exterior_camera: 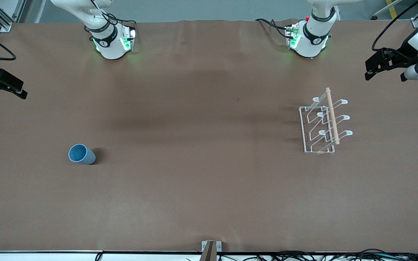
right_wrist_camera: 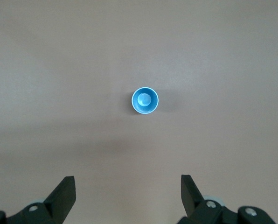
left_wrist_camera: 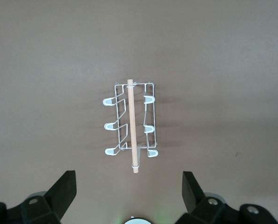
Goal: Hang cup on cup holder
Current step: 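Move the right gripper out toward the light blue cup, then lower the right gripper beside the blue cup and close on its rim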
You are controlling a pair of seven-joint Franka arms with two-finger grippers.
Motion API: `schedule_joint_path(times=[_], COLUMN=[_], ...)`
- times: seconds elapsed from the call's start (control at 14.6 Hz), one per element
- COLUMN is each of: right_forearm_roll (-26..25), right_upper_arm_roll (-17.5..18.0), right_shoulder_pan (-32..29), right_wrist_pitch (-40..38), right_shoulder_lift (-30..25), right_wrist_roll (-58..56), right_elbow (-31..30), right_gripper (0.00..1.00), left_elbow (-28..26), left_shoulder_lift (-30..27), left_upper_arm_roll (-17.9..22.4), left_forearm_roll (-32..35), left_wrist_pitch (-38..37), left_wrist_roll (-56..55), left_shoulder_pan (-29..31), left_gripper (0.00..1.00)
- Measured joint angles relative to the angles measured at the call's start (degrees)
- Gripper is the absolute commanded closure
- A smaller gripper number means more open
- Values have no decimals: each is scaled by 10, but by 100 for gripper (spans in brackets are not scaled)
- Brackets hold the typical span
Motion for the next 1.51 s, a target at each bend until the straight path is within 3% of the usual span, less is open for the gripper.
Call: schedule_joint_path(times=[0.62, 0.89, 1.1, 1.51], right_forearm_roll=[4, 4, 4, 4], right_upper_arm_roll=[0, 0, -1, -4], right_shoulder_pan=[0, 0, -1, -24], right_wrist_pitch=[10, 138, 212, 268], right_shoulder_lift=[7, 23, 67, 168], right_wrist_roll=[0, 0, -2, -31], right_elbow=[-9, -101, -167, -179], right_gripper=[5, 5, 5, 5], left_elbow=[0, 0, 0, 0], left_shoulder_lift=[0, 0, 0, 0], left_upper_arm_roll=[1, 2, 3, 3], left_forearm_roll=[0, -1, -1, -13], left_wrist_pitch=[0, 0, 0, 0], left_wrist_roll=[0, 1, 1, 1], left_shoulder_pan=[1, 1, 1, 1], left_gripper=[0, 0, 0, 0])
